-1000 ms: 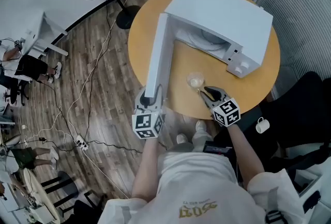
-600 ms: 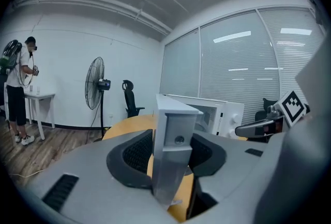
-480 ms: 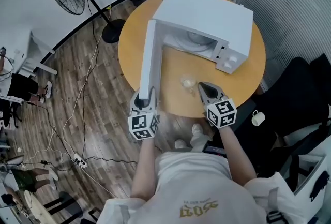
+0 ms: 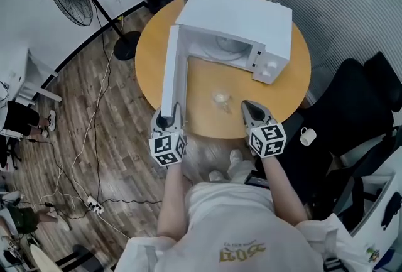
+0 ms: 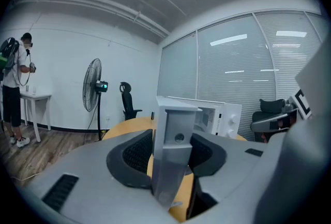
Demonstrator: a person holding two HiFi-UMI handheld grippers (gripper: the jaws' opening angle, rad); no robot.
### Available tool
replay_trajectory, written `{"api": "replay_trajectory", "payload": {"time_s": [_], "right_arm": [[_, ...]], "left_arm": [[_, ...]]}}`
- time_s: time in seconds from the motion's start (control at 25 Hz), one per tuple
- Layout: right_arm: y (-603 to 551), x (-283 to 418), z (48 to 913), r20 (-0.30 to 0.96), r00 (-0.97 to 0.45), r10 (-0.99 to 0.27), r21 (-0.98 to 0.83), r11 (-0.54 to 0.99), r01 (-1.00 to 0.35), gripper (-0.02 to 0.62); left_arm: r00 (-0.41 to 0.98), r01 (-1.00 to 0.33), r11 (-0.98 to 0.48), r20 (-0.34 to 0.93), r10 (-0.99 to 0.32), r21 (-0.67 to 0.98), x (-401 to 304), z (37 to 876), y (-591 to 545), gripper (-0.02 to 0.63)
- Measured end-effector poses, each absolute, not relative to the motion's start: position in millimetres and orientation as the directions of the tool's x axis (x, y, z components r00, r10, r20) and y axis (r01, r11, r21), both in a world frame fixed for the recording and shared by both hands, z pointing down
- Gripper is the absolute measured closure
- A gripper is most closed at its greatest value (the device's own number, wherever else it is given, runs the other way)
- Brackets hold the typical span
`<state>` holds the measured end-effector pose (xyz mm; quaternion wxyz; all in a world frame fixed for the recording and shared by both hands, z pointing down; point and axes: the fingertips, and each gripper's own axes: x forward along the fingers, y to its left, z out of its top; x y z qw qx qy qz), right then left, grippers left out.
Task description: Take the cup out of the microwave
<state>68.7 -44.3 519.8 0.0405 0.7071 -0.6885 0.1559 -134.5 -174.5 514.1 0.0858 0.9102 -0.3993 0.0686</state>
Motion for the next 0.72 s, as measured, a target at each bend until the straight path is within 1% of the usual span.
{"api": "replay_trajectory", "payload": {"time_s": [0.24, 0.72], "right_arm": [[-41.1, 65.2, 528.9, 0.328, -0.005, -0.945, -0.149, -0.047, -0.988, 0.583], [-40.7, 62.9, 533.0, 0.339, -0.019, -0.941, -0.145, -0.032, -0.989, 0.583]], "left_arm": [[0.671, -0.739, -0.667, 0.199, -0.714, 0.096, -134.1, 515.5, -173.7, 0.425], [0.665, -0.744, -0.662, 0.191, -0.722, 0.085, -132.7, 514.7, -172.7, 0.426]]}}
